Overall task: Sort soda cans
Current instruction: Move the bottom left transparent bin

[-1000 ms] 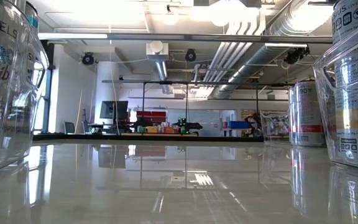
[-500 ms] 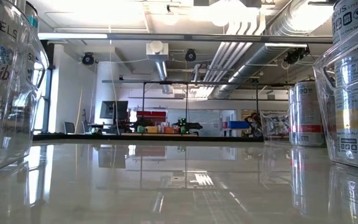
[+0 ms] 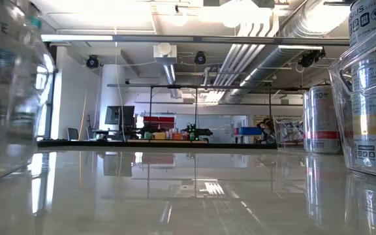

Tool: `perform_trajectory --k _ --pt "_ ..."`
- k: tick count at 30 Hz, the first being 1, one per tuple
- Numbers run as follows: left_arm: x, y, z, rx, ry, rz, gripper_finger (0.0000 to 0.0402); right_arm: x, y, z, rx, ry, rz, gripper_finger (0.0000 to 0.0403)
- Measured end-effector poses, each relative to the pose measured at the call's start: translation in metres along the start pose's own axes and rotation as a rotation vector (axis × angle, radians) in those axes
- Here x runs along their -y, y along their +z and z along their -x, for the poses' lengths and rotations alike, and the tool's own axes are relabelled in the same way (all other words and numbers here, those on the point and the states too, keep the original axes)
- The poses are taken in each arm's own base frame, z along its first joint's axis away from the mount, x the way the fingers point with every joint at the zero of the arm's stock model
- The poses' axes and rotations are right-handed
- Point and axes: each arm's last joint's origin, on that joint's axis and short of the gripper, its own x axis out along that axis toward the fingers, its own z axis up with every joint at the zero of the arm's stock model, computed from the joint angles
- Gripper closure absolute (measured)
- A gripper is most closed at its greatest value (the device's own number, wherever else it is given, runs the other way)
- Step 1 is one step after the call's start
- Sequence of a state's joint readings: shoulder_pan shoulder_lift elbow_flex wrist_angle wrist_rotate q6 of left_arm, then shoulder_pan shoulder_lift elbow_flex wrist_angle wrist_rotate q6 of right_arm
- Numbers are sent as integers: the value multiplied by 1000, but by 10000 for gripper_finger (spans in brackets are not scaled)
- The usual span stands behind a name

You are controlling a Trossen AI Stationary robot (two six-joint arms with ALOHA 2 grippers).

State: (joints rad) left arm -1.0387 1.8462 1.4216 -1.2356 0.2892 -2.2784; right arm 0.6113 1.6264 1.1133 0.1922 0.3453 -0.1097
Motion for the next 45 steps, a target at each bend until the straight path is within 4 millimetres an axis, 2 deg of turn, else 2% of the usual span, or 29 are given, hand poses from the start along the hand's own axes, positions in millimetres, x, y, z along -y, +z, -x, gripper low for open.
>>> perform_trajectory --k 6,14,22,35,45 --pt "-2 25 6 125 107 -10 274 0 -1 0 -10 1 -22 85" --pt "2 57 17 194 232 -76 299 0 -3 0 -31 3 -56 85" --pt "10 92 10 244 281 -156 320 -3 -5 1 -51 9 -90 85" --pt "22 129 15 365 290 -242 325 -16 -7 6 -75 45 -89 85" --pt "33 159 22 500 280 -329 326 -16 -8 6 -86 44 -104 85"
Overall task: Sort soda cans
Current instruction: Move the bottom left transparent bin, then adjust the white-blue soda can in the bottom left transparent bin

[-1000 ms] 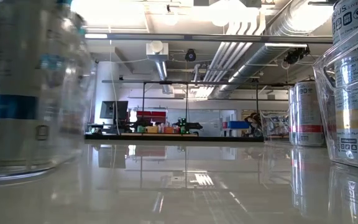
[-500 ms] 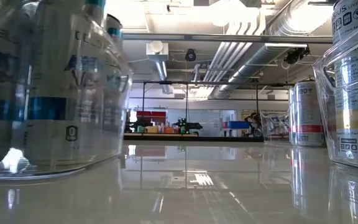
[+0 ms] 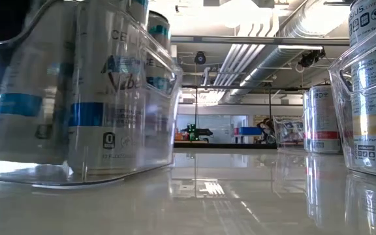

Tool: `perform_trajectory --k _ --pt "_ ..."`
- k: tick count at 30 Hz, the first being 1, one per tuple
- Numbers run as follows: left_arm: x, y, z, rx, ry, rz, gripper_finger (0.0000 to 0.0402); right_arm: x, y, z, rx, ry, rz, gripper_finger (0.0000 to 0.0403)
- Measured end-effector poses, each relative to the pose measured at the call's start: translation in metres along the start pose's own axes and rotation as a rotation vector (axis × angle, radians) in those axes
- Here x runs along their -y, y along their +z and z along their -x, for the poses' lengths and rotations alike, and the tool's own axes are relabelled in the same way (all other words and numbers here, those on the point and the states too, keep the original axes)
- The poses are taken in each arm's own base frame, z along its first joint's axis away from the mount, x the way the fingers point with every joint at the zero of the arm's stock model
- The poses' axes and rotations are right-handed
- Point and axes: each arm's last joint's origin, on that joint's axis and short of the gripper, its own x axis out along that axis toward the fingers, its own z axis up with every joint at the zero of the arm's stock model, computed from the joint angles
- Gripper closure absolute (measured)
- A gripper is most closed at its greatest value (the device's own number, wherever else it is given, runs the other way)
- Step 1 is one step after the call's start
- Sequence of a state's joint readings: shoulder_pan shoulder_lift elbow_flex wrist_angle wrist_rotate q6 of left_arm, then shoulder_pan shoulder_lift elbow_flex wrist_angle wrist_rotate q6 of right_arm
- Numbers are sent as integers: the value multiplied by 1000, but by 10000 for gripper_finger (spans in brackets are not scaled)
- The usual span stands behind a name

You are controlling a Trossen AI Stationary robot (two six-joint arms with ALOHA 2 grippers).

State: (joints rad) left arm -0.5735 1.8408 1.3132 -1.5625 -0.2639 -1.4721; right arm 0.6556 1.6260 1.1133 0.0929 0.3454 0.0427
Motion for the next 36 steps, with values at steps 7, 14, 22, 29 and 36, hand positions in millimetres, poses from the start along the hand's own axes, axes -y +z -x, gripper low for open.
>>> perform_trajectory --k 7,14,22,29,36 --pt "-3 29 -8 154 47 -92 326 0 0 0 0 2 -3 85" --pt "-11 58 -17 192 110 -134 325 8 -1 -3 -13 18 -50 85" --pt "-13 54 -14 159 104 -171 293 13 -2 -4 -34 1 -96 85" --pt "-18 27 4 158 12 -129 271 13 -2 -4 -34 1 -98 85" --pt "-31 5 21 170 -88 -86 271 22 -2 -7 -41 50 -102 85"
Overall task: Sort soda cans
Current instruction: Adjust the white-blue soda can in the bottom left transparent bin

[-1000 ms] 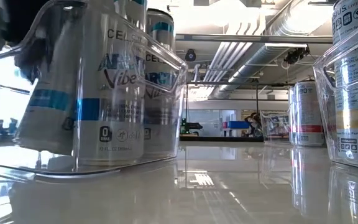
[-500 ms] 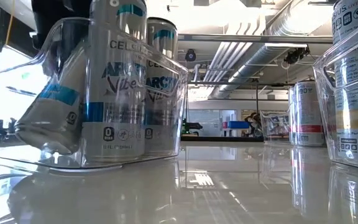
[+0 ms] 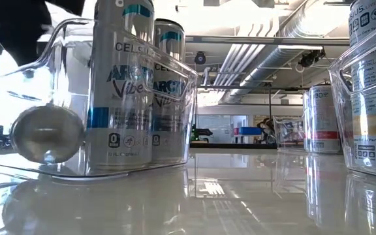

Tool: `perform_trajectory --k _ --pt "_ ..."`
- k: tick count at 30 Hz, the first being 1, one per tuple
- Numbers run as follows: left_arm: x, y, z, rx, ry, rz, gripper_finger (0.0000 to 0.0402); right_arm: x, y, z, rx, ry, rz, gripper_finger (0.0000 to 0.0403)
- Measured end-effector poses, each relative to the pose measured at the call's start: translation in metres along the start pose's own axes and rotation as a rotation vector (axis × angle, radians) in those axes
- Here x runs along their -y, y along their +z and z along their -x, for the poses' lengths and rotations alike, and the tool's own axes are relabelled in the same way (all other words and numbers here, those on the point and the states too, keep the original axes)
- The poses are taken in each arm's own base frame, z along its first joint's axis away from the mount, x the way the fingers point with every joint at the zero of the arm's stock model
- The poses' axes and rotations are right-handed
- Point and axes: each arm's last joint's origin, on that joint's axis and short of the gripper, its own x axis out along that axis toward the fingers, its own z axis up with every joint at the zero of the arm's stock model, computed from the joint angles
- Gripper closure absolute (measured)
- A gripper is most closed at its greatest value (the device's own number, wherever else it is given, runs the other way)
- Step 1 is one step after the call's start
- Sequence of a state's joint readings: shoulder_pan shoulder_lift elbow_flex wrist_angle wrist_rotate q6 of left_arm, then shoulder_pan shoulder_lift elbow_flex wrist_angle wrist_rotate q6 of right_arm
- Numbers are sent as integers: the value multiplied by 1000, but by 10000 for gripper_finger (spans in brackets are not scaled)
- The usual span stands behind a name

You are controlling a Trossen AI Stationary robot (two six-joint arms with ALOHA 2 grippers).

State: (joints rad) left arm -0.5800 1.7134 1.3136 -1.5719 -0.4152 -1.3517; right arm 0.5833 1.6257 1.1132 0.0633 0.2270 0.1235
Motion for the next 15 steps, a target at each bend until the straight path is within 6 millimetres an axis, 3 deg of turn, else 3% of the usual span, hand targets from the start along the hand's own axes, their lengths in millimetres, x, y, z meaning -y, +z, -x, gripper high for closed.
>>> perform_trajectory --k 8,15 --pt "-9 -13 15 58 -63 17 271 7 1 -2 4 7 -11 85" --pt "-12 -30 27 134 -102 -86 271 6 3 2 7 -1 -10 85"
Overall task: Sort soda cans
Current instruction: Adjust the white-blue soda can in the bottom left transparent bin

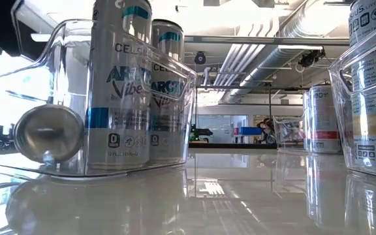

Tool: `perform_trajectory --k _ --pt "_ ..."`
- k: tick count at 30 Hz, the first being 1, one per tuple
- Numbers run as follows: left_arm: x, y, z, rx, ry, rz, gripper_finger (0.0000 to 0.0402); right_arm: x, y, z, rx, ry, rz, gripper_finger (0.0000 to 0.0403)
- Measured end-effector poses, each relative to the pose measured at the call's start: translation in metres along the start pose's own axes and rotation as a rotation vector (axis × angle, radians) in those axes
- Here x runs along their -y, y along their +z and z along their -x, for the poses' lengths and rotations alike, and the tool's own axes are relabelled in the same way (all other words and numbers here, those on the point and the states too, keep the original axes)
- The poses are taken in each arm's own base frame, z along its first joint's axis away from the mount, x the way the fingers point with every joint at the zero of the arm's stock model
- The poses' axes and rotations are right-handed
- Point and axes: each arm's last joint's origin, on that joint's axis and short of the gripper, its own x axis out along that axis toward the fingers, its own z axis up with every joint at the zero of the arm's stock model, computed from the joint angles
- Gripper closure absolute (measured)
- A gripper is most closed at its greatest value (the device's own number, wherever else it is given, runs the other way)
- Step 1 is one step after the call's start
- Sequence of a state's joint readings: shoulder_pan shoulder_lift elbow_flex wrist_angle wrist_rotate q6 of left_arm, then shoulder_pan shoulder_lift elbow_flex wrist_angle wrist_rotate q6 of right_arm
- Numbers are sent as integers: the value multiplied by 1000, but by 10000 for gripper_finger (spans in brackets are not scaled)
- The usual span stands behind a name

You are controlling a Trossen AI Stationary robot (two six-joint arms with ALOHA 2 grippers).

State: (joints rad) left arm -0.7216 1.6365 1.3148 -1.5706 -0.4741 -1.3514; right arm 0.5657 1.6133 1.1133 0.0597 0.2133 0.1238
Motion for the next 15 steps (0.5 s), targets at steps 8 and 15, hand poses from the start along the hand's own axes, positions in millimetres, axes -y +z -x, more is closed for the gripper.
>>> perform_trajectory --k 8,15 --pt "4 -25 15 126 -50 81 271 -13 8 26 23 -120 45 85" --pt "7 -64 34 218 -156 226 271 -10 8 24 10 -88 12 85"
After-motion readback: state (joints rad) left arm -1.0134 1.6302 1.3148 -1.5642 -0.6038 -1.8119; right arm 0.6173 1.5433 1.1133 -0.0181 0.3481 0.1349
